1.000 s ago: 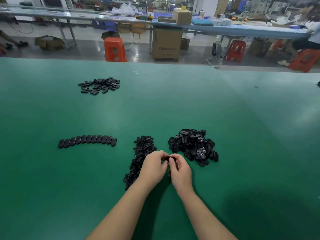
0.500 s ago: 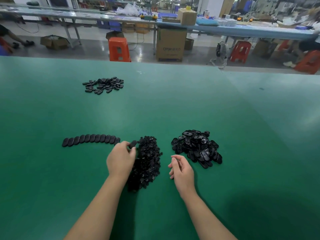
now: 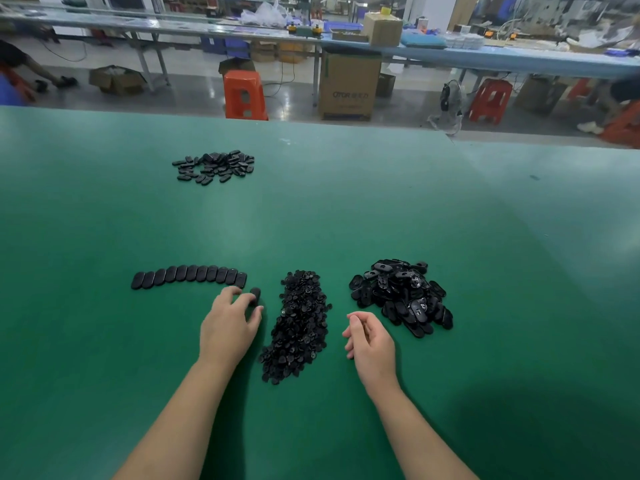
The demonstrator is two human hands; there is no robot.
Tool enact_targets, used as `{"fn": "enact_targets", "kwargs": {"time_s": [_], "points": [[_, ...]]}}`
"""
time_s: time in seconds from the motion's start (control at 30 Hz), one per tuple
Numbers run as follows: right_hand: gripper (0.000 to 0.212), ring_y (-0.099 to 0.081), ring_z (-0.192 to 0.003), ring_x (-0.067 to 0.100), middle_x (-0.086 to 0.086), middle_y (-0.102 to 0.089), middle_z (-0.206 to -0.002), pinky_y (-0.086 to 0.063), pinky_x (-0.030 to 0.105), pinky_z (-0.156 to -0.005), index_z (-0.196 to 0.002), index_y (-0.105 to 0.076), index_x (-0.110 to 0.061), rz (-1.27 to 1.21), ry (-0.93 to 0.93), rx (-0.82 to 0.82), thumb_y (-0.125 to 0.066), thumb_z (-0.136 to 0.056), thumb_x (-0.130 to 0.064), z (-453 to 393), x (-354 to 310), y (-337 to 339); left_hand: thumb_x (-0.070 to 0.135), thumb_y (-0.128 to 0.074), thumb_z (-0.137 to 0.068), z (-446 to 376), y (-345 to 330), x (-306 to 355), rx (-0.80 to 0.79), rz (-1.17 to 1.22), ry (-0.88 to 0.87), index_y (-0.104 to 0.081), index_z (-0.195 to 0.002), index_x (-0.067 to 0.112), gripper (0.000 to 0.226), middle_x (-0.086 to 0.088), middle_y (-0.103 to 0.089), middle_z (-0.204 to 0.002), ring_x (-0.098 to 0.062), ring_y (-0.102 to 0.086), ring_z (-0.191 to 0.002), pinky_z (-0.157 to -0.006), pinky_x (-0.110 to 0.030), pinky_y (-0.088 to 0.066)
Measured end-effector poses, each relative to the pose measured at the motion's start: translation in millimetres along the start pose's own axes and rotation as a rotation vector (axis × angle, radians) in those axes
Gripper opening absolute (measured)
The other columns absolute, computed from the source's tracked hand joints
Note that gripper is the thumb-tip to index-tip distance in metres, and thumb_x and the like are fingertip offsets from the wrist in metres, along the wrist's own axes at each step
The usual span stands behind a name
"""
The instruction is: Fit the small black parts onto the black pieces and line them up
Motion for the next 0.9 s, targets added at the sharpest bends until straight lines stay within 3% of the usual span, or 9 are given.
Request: {"fn": "enact_targets", "kwargs": {"time_s": [0.07,0.13,0.37,0.9], "points": [[0.016,-0.059,-0.058,0.005,-0.007,-0.069,-0.075,-0.055,0.029,-0.057,-0.094,-0.067,-0.027,0.014,0.002,-0.003,-0.054,-0.103,-0.025,0,0,0,0.032,-0.073,-0.088,1,-3,1,0.015,-0.089,-0.078,-0.074,-0.114,0.014,0.032,-0.009,-0.061,-0.133,-0.029,-0.061,-0.106,-0.072,-0.038,-0.057],[0.017,-0.058,-0.058,0.005,-0.008,-0.069,-0.075,-0.055,0.029,-0.057,-0.093,-0.067,-0.026,0.022,0.002,-0.005,-0.054,-0.104,-0.025,0,0,0,0.034,-0.072,-0.089,0,-6,2,0.003,-0.153,-0.095,-0.072,-0.121,0.014,0.038,-0.011,-0.06,-0.138,-0.032,-0.059,-0.106,-0.078,-0.041,-0.055],[0.016,-0.058,-0.057,0.003,-0.009,-0.069,-0.075,-0.054,0.03,-0.057,-0.093,-0.067,-0.024,0.033,0.001,-0.012,-0.054,-0.103,-0.023,1,-1,-1,0.053,-0.046,-0.098,-13,-16,0,-0.122,-0.271,-0.007,-0.051,-0.145,0.027,0.054,0.0,-0.048,-0.152,-0.027,-0.048,-0.121,-0.094,-0.039,-0.043],[0.017,-0.058,-0.058,0.004,-0.008,-0.069,-0.075,-0.054,0.031,-0.058,-0.091,-0.067,-0.023,0.044,0.007,-0.009,-0.055,-0.102,-0.022,1,-2,-1,0.054,-0.041,-0.1,-27,-19,2,-0.188,-0.295,0.046,-0.047,-0.148,0.024,0.057,-0.001,-0.04,-0.157,-0.026,-0.045,-0.13,-0.101,-0.041,-0.041]]}}
Point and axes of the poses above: each hand's wrist, its own z-axis away from the middle knuckle, its own y-axis out of the back of the hand, x = y × z, the point moved 7 cm from there along -z, towards the middle knuckle
